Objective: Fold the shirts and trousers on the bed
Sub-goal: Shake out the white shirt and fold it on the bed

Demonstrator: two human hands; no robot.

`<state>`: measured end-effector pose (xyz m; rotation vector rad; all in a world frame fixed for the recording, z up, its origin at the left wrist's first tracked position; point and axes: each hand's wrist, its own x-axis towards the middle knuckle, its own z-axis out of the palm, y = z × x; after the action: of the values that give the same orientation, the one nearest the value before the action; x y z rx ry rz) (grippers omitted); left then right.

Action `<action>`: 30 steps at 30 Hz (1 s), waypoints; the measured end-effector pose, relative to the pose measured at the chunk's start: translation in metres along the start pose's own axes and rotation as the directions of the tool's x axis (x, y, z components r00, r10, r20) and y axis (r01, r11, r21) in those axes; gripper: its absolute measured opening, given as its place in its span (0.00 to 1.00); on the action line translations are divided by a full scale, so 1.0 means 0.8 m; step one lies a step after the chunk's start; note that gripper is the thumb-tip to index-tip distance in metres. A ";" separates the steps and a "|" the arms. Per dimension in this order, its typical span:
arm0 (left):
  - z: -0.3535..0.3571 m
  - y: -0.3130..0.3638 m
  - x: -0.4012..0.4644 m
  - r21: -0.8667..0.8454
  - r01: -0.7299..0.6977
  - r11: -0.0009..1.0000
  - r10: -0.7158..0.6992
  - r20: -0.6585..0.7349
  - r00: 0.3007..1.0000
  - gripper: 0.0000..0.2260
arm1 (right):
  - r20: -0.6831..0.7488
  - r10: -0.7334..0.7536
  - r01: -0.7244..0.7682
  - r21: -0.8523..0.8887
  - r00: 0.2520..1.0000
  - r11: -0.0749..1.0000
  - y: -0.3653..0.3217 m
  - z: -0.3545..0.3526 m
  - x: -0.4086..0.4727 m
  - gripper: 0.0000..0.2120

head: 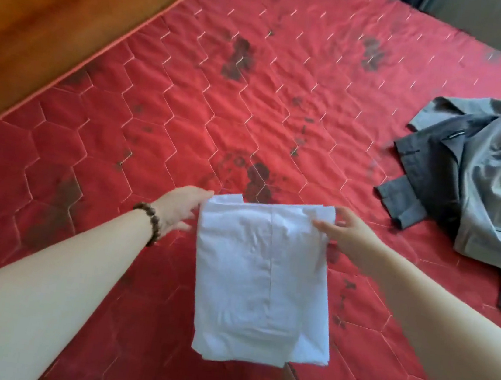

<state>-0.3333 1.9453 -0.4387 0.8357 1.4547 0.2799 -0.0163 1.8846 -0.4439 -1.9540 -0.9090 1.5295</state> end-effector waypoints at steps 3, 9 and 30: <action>0.011 -0.060 0.039 0.064 0.054 0.996 -0.049 -0.079 0.996 0.21 | -0.064 0.104 -0.109 -0.085 0.993 0.990 0.059 0.014 0.036 0.25; 0.028 -0.098 0.072 0.388 -0.196 0.901 0.296 -0.219 0.930 0.22 | -0.234 0.058 -0.087 -0.118 0.971 0.989 0.084 0.025 0.067 0.17; 0.063 -0.029 0.113 0.810 -0.298 0.506 0.289 0.167 0.943 0.21 | -0.293 -0.057 -0.030 -0.282 0.954 0.959 0.029 0.073 0.079 0.16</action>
<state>-0.2800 1.9704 -0.5269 1.8833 1.4029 -0.2125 -0.0590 1.9161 -0.5157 -2.2968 -1.0496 1.0969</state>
